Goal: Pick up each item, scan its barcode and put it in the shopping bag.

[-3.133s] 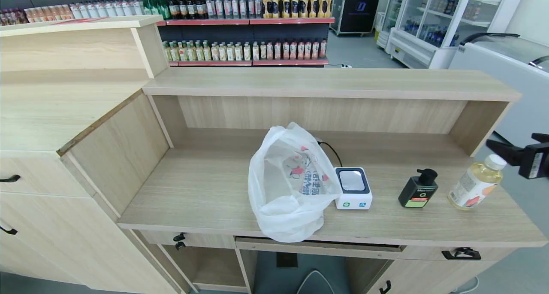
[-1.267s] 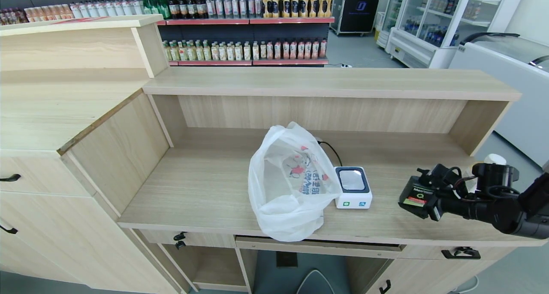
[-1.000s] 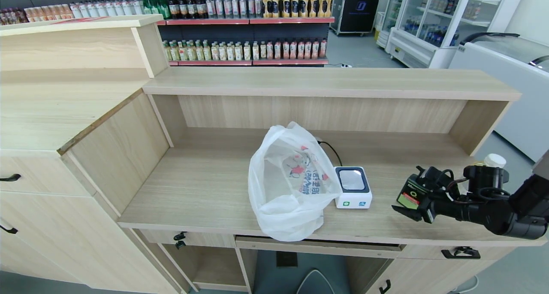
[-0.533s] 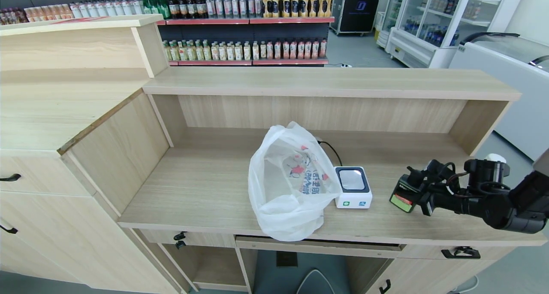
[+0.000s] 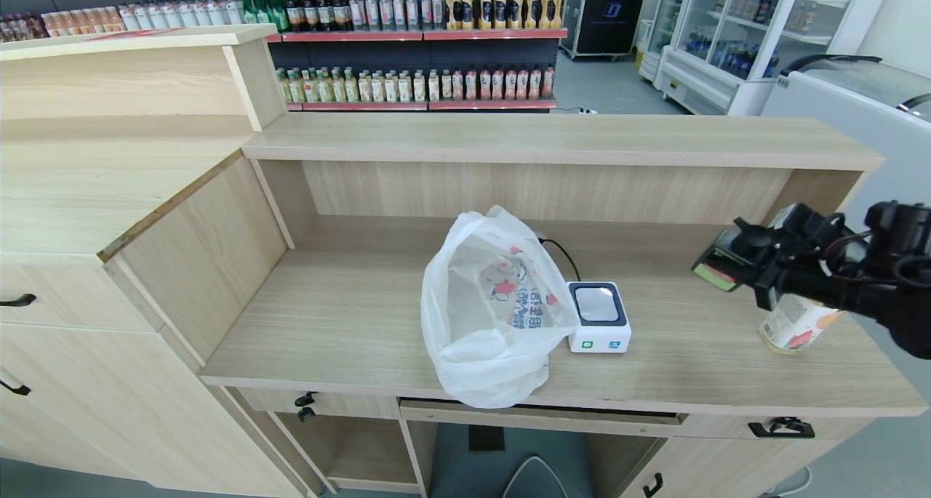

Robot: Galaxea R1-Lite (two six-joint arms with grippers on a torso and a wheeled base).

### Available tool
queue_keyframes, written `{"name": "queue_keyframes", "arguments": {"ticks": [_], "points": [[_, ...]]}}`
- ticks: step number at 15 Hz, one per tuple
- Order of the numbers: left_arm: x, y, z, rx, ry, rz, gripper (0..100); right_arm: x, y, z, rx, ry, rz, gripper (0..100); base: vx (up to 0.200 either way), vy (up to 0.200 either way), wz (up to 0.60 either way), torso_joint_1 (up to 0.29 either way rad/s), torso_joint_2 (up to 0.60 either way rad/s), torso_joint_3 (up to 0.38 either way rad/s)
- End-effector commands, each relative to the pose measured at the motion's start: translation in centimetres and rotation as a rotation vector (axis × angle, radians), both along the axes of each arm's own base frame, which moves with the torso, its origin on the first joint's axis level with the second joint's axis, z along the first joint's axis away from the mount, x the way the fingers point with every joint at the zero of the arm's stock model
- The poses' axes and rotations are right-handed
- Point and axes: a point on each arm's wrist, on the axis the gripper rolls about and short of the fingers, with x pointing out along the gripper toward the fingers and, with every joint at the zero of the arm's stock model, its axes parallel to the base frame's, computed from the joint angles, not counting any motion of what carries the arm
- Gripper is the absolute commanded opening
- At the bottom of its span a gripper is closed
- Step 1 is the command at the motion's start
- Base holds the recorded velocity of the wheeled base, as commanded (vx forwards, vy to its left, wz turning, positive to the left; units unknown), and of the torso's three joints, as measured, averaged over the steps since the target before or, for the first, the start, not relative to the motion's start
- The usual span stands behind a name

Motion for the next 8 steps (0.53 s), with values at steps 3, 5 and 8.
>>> {"name": "queue_keyframes", "arguments": {"ticks": [3,5,8], "points": [[0.0,0.0,0.0,0.000,0.000,0.001,0,-12.4,3.6,8.5,-0.332,-0.447,0.142,0,0.000,0.000,0.00,0.000,0.00,0.000],[0.0,0.0,0.0,0.002,0.000,0.001,0,-14.1,5.4,9.1,-0.640,-0.691,0.265,0,0.000,0.000,0.00,0.000,0.00,0.000],[0.0,0.0,0.0,0.000,0.000,0.001,0,-17.2,9.1,8.3,-0.919,-0.846,0.471,0,0.000,0.000,0.00,0.000,0.00,0.000]]}}
